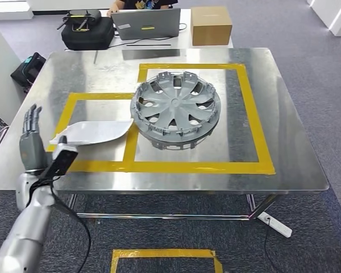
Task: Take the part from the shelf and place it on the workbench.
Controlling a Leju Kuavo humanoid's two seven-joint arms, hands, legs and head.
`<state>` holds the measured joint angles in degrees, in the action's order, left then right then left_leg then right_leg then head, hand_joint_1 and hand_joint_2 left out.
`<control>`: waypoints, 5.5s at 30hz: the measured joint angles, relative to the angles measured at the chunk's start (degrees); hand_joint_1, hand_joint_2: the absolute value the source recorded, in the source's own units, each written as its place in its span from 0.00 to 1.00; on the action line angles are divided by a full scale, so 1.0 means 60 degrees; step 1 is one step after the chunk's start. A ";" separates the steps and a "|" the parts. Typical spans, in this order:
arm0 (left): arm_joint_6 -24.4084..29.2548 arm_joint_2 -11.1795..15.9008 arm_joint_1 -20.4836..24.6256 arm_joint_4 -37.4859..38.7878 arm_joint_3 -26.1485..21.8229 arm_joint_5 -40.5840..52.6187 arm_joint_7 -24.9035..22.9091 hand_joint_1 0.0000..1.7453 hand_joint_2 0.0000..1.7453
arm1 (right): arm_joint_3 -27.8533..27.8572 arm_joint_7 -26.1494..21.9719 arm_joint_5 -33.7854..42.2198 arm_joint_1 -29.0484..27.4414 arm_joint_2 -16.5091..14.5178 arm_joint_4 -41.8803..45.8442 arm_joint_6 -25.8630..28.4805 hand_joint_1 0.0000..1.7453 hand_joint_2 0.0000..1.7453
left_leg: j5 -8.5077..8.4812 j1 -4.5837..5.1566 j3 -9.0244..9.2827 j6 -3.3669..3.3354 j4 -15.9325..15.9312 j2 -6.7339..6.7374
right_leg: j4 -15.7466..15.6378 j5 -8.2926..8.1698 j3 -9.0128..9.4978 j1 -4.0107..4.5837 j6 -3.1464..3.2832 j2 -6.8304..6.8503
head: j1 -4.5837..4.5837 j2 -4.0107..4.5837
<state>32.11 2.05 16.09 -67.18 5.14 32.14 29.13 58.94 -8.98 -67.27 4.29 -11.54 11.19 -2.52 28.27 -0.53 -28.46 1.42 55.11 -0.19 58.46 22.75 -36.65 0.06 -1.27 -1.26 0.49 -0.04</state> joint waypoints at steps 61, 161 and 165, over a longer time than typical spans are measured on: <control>-0.4693 -0.1388 -0.4363 -0.5164 -0.0151 -0.5531 0.1827 0.00 0.00 | 0.1531 -0.0174 0.1067 0.0024 0.0561 0.0053 0.0689 0.00 0.00 | 0.1480 -0.0147 -0.1267 0.0097 0.2956 -0.0018 | 0.0135 0.0370 0.0215 -0.0149 0.0023 0.0122 | 0.0040 0.0000; -0.4506 -0.1515 -0.4817 -0.4886 -0.0361 -0.5276 0.1836 0.00 0.00 | 0.1240 -0.0271 0.0393 -0.0020 0.0533 0.0055 0.0355 0.00 0.00 | -0.0502 -0.0059 -0.0338 -0.0039 0.0125 -0.0598 | -0.0436 0.0512 0.1026 0.0070 0.0040 -0.0595 | 0.0117 0.0000; -0.4516 -0.1520 -0.4808 -0.4886 -0.0367 -0.5284 0.1836 0.00 0.00 | 0.1240 -0.0268 0.0387 -0.0055 0.0543 0.0055 0.0358 0.00 0.00 | -0.0486 -0.0085 -0.0376 -0.0267 0.0018 -0.0253 | -0.0047 0.0702 0.0681 0.0060 -0.0183 -0.0425 | 0.0053 0.0000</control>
<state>5.02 -7.07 -12.76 -96.50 2.93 0.43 40.14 66.38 -10.59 -64.95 3.97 -8.28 11.52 -0.38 25.35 -1.04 -30.72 -0.18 55.22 -1.71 58.18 26.96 -32.56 0.42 -2.37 -3.81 0.81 -0.04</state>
